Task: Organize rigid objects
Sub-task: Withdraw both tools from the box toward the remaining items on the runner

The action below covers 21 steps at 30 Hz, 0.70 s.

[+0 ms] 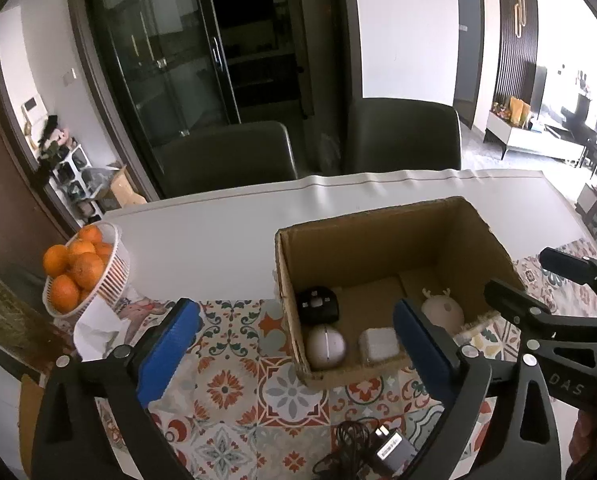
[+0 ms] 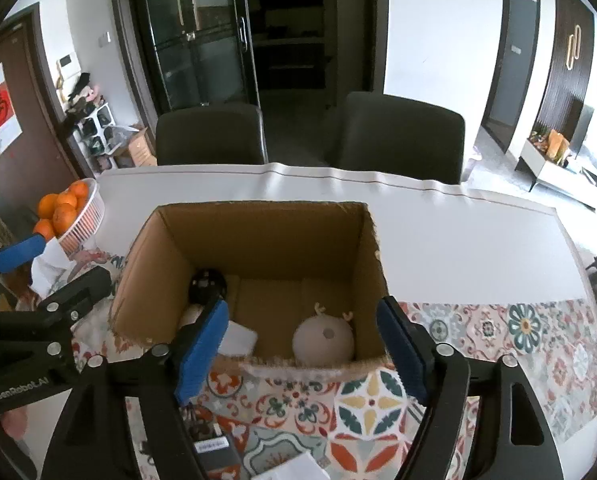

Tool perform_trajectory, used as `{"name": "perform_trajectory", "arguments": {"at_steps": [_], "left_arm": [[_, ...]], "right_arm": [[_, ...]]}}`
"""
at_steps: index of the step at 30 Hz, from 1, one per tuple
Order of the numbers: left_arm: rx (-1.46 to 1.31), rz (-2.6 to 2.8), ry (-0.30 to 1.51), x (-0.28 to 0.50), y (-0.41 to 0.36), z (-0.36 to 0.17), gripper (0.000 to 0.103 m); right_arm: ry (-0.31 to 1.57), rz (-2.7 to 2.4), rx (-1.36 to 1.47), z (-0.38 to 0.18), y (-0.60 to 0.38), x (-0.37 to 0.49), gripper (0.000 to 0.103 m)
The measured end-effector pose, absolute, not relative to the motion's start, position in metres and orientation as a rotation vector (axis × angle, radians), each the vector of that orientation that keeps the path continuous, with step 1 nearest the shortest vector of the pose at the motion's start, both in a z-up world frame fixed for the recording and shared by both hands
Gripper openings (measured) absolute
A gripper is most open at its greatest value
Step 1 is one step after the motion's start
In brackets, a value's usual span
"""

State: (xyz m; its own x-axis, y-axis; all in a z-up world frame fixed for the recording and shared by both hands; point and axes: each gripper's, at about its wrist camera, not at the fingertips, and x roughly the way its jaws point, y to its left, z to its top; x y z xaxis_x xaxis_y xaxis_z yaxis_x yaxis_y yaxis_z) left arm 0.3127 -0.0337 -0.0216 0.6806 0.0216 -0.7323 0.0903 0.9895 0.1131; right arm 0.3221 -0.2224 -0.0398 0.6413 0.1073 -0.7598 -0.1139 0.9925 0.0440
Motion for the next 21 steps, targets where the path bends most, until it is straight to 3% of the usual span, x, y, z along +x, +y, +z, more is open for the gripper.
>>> {"name": "perform_trajectory", "arguments": {"at_steps": [21], "left_arm": [[0.138,-0.039,0.806,0.234,-0.039,-0.024,0.102]], "right_arm": [[0.829,0.133,-0.017,-0.038,-0.233,0.240,0.083]]}}
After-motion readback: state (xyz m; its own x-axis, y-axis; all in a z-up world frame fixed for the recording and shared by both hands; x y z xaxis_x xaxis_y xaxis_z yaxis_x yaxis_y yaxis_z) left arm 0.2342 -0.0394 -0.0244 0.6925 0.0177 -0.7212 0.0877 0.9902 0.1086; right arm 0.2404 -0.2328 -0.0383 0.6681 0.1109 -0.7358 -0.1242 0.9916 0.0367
